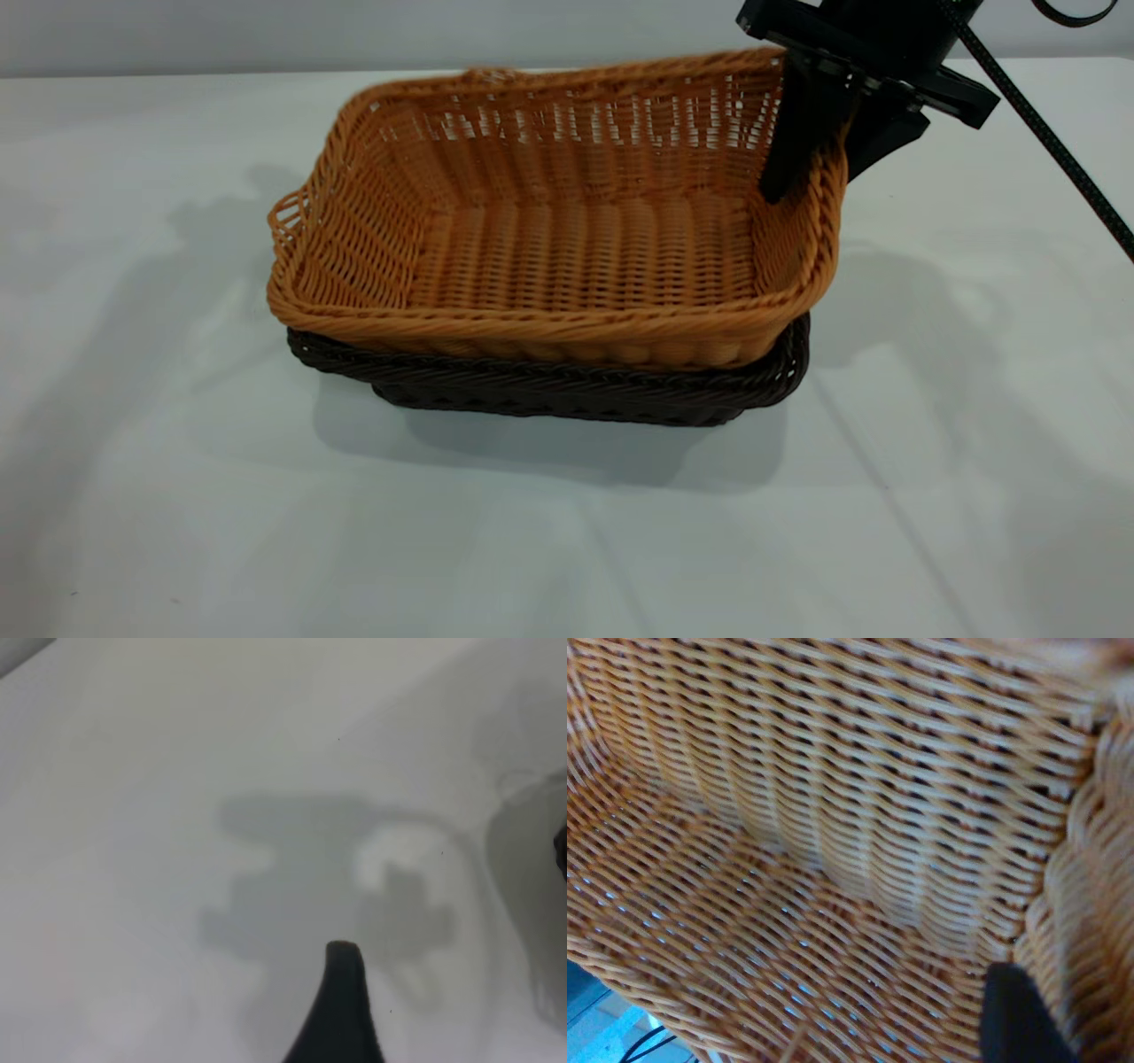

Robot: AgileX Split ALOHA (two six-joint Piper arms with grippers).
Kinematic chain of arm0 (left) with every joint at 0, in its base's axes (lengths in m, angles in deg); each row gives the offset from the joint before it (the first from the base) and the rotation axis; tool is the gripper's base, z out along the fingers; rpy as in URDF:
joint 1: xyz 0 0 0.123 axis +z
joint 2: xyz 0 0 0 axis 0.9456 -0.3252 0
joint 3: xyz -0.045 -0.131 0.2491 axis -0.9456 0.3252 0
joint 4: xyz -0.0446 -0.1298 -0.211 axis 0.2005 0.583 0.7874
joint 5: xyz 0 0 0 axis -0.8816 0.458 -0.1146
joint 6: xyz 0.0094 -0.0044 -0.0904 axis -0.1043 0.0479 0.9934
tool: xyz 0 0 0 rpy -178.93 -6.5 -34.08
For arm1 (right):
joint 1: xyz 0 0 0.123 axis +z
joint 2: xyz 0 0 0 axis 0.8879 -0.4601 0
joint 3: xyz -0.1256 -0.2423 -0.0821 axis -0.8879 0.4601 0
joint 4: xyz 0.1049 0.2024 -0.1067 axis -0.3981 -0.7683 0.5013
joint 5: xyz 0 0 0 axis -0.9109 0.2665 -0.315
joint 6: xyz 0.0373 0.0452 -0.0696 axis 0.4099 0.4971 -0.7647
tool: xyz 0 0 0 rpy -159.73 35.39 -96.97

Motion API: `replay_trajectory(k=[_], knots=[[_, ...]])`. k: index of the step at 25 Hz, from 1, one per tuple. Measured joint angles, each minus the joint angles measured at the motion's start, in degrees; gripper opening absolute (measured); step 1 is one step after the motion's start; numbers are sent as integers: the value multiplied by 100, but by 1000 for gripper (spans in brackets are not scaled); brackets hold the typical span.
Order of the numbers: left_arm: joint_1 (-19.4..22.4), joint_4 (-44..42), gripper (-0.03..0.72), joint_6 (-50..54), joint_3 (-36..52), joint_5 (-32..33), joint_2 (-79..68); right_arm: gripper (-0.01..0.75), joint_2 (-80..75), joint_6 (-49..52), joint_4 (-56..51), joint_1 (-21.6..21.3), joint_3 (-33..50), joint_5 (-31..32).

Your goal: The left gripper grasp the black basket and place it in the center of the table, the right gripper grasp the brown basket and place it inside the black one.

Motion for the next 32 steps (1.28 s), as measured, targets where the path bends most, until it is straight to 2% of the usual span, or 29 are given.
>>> replay_trajectory(k=[6,10,15,21,28,32], knots=[[0,0,579,0,0,6,16,563,0,-242,104,0,-11,-32],[0,-24,579,0,0,49,182,674,0,-311,582,0,-160,-44],[0,-112,579,15,0,125,713,680,239,-273,899,0,-687,38],[0,-112,579,150,0,495,1459,649,1124,-286,1342,0,-1041,326],[0,-112,579,1159,0,1641,2551,594,2639,-269,1541,0,-1041,983],[0,-112,579,1862,0,2271,3271,583,3686,-544,1004,0,-842,1045]])
